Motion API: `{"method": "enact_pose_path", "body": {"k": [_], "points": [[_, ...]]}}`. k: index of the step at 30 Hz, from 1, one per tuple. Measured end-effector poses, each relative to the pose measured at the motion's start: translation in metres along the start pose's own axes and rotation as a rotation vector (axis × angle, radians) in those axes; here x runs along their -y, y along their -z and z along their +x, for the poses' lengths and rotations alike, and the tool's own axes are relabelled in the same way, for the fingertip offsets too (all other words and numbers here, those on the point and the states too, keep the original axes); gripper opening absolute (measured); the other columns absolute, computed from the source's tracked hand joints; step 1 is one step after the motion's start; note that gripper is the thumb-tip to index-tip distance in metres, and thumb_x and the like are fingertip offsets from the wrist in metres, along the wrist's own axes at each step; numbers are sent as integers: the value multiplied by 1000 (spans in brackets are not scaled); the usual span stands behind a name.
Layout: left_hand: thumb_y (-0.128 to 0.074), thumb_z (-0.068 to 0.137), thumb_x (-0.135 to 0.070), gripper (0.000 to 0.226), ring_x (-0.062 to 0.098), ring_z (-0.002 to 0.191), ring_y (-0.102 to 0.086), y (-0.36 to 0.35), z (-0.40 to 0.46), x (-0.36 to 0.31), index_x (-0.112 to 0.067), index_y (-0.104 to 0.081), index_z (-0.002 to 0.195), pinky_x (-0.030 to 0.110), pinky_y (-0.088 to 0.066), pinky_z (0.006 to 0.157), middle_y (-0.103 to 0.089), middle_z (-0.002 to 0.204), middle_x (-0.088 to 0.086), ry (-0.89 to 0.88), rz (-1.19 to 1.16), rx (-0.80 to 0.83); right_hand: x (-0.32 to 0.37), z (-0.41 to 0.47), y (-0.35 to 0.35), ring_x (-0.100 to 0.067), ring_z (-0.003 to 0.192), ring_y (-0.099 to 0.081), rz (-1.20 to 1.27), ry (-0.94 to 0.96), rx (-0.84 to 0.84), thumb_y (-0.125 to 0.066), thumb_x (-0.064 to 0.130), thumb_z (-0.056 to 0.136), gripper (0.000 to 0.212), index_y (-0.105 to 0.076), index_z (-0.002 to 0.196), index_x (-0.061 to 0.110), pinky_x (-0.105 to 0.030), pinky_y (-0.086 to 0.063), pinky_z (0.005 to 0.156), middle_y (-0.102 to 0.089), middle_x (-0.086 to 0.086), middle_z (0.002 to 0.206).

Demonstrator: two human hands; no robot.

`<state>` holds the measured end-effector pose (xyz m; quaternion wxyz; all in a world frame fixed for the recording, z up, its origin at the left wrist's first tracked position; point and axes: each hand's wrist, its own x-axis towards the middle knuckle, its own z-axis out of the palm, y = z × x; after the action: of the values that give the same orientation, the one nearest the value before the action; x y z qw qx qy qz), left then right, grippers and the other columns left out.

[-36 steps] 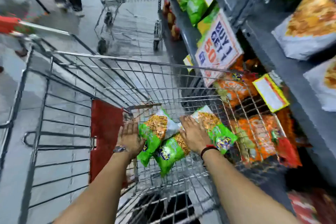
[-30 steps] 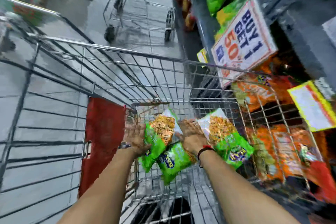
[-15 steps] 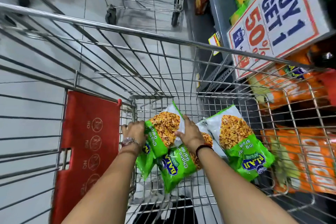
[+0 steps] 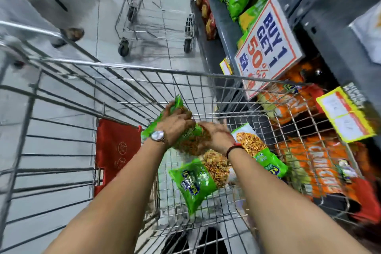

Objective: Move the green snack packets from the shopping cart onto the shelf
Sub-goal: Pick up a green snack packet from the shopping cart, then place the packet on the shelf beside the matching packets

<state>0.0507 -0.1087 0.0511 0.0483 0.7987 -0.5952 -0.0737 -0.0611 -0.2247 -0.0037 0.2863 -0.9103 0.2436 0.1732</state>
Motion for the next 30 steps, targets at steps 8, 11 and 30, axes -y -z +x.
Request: {"method": "enact_pose_path", "body": {"k": [8, 11, 30], "points": [[-46, 44, -69, 118, 35, 142, -10, 23, -31, -30, -12, -13, 142, 53, -8, 115, -12, 153, 20, 520, -454, -163, -12, -109, 42, -24, 116, -54, 436, -263, -214, -76, 20, 69, 61, -51, 123, 6, -30, -41, 95, -60, -14, 123], [-61, 47, -66, 133, 32, 143, -8, 29, -39, -75, -9, 15, 140, 42, -11, 119, -5, 154, 19, 620, -919, 54, -18, -153, 57, -26, 114, -54, 633, -354, -356, -76, 8, 68, 59, -50, 120, -3, -38, -40, 102, -57, -21, 125], [-61, 77, 8, 24, -10, 53, -62, 145, -53, -349, -13, -56, 88, 5, -51, 55, -70, 68, -11, -259, -1267, 331, -41, -472, 102, -28, 114, -54, 727, -478, -1002, -81, 21, 63, 75, -39, 123, 4, -44, -44, 99, -57, -17, 118]]}}
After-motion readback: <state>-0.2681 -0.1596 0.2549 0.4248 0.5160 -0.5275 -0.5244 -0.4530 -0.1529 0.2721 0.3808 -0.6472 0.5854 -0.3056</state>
